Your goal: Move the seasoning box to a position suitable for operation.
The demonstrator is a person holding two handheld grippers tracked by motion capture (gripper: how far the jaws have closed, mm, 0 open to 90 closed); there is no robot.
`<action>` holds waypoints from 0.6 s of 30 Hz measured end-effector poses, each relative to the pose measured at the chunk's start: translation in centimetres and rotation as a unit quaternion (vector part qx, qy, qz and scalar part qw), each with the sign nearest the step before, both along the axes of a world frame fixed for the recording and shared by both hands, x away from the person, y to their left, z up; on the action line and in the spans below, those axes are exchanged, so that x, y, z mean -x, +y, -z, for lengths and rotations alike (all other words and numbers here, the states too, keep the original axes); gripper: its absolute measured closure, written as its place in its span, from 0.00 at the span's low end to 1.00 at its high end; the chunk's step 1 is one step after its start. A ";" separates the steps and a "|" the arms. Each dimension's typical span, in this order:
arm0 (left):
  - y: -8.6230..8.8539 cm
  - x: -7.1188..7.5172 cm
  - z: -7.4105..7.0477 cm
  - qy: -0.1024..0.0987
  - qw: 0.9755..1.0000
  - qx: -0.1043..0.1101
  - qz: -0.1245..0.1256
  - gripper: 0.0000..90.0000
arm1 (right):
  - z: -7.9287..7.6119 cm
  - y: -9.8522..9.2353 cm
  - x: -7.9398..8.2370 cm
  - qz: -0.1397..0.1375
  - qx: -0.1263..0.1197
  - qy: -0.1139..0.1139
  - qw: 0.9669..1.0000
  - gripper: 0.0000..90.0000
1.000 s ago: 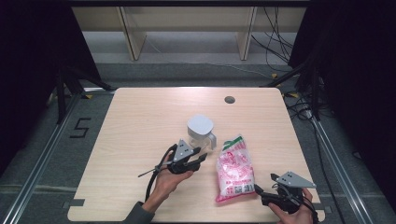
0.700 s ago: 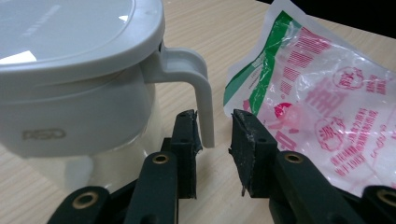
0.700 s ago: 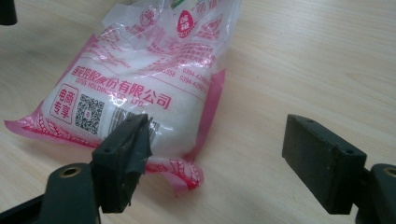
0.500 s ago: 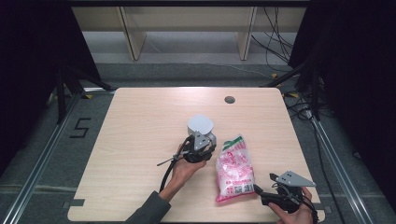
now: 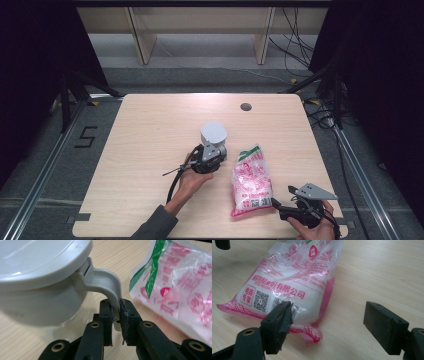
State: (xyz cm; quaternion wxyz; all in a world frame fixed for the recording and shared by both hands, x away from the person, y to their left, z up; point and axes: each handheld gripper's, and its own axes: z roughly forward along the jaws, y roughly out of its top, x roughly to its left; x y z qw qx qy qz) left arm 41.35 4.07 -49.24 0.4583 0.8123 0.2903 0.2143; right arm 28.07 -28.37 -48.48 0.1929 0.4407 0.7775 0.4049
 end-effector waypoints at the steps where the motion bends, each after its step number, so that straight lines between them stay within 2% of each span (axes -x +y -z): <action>1: 0.5 0.1 0.0 0.003 1.000 0.002 -0.002 0.90 | 0.0 0.0 0.0 0.001 -0.001 0.000 1.000 0.26; 2: 1.2 0.2 0.0 -0.001 1.000 -0.007 -0.002 0.90 | 0.0 0.0 0.0 0.001 0.000 0.002 1.000 0.26; 6: 2.5 0.2 0.0 -0.008 1.000 -0.007 0.004 0.90 | 0.0 0.0 0.0 0.002 -0.001 0.003 1.000 0.26; 7: 3.0 0.1 -0.1 -0.014 1.000 -0.019 0.009 0.90 | 0.0 0.0 0.0 0.000 -0.001 0.000 1.000 0.26; 8: 3.4 0.1 -0.1 -0.023 1.000 -0.019 0.008 0.89 | 0.0 0.0 0.0 0.000 0.000 0.002 1.000 0.26; 10: 4.2 0.2 -0.3 -0.025 1.000 0.000 0.003 0.88 | 0.1 0.0 0.0 0.000 0.000 0.004 1.000 0.26; 11: 4.2 0.3 -0.3 -0.014 1.000 0.012 0.007 0.83 | 0.2 0.0 -0.1 -0.001 0.001 0.000 1.000 0.26; 12: 4.2 0.3 -0.3 -0.014 1.000 0.012 0.007 0.76 | 0.1 0.1 -0.1 -0.001 -0.001 0.004 1.000 0.26; 13: 4.0 0.4 -0.4 -0.012 1.000 0.017 0.000 0.76 | 0.1 0.1 -0.1 -0.001 -0.001 0.004 1.000 0.26; 14: 3.9 0.3 -0.5 -0.018 1.000 0.012 -0.003 0.68 | 0.1 0.1 -0.2 -0.001 0.001 0.003 1.000 0.26; 15: 3.5 0.2 -0.6 -0.021 1.000 0.016 -0.007 0.68 | 0.1 0.1 -0.2 -0.001 0.001 0.003 1.000 0.26; 16: 2.7 -0.1 -0.7 -0.021 0.999 0.020 -0.013 0.62 | 0.2 0.1 -0.2 -0.003 0.003 0.001 1.000 0.26; 17: 2.7 -0.1 -0.7 -0.021 0.999 0.020 -0.013 0.60 | 0.1 0.1 -0.2 -0.003 -0.001 0.007 1.000 0.26; 18: 2.4 -0.3 -0.7 -0.022 1.000 0.010 -0.011 0.60 | 0.1 0.1 -0.2 -0.003 -0.001 0.007 1.000 0.26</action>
